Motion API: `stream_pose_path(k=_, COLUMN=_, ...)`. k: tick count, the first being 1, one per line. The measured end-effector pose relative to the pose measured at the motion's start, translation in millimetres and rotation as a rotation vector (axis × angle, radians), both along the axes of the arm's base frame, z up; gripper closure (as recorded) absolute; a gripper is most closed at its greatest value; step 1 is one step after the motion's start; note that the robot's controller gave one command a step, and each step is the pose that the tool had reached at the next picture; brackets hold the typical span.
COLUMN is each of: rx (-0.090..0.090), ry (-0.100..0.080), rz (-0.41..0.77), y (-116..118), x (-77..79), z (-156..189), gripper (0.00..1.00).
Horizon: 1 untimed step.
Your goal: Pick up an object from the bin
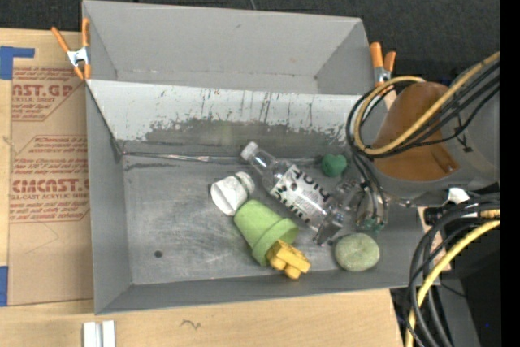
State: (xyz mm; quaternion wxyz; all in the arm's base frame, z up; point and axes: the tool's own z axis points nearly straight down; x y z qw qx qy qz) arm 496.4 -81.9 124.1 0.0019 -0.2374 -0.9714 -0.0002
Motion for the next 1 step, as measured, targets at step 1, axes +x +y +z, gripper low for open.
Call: stream_pose_path(k=1, rx=-0.001, ry=-0.005, rz=0.000, y=-0.1, x=1.2, z=13.0, gripper=1.00)
